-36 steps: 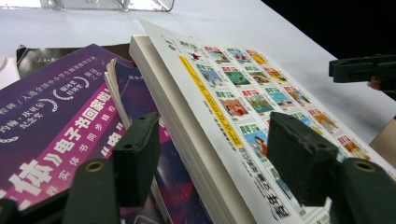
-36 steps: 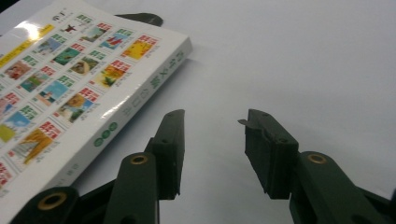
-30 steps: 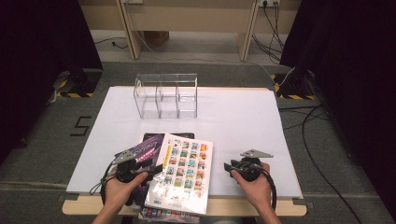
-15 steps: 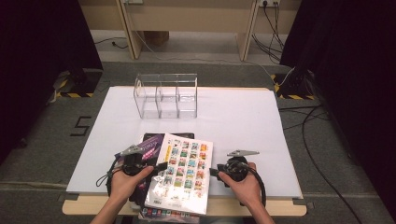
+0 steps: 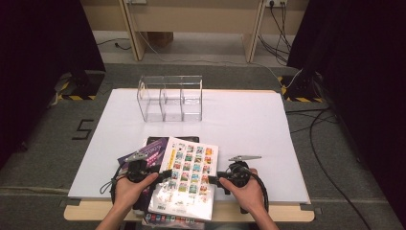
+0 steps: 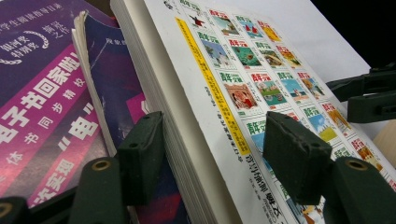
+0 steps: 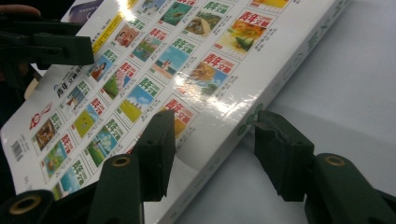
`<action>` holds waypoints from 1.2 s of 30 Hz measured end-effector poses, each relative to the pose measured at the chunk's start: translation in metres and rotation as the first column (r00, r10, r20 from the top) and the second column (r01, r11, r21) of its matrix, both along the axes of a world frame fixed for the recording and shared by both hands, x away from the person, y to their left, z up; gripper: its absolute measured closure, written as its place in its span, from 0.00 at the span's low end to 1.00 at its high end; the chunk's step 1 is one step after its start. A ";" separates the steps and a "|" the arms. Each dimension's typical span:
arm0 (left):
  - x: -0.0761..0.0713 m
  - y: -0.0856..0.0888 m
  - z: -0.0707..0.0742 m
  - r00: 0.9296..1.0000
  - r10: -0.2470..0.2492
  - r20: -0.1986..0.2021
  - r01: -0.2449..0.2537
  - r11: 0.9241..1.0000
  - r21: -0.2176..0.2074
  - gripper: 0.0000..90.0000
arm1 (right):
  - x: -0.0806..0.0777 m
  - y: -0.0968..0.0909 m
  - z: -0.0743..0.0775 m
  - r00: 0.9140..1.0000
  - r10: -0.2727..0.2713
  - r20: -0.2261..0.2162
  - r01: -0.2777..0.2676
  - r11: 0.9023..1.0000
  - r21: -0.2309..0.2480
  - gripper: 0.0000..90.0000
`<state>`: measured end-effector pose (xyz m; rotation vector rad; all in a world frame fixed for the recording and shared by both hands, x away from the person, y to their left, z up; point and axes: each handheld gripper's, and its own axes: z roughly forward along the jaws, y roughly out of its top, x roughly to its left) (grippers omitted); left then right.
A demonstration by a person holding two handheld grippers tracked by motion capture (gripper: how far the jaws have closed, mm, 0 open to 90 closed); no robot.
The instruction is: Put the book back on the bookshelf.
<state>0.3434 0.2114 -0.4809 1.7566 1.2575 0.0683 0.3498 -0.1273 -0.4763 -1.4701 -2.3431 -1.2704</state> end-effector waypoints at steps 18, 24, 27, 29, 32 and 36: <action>-0.004 -0.001 0.003 0.993 0.099 -0.063 -0.101 0.994 -0.034 0.49 | 0.019 0.013 -0.011 0.992 -0.046 -0.116 0.056 0.994 0.092 0.43; -0.005 0.004 0.010 0.992 0.106 -0.074 -0.112 0.991 -0.079 0.52 | 0.020 0.020 0.004 0.999 -0.037 -0.032 0.038 0.999 0.032 0.54; -0.005 0.005 0.007 0.991 0.115 -0.074 -0.121 0.990 -0.068 0.53 | 0.019 0.022 0.011 1.000 -0.029 -0.002 0.029 0.999 0.013 0.57; -0.005 0.006 0.005 0.990 0.120 -0.078 -0.126 0.989 -0.078 0.56 | 0.019 0.023 0.013 1.000 -0.023 0.003 0.023 1.000 0.008 0.57; -0.006 0.006 0.005 0.989 0.107 -0.101 -0.113 0.992 -0.055 0.57 | 0.020 0.022 0.010 1.000 -0.022 -0.003 0.023 1.000 0.011 0.57; -0.010 0.003 0.006 0.990 0.097 -0.106 -0.098 0.995 -0.005 0.56 | 0.022 0.020 0.009 0.999 -0.022 -0.031 0.023 1.000 0.018 0.57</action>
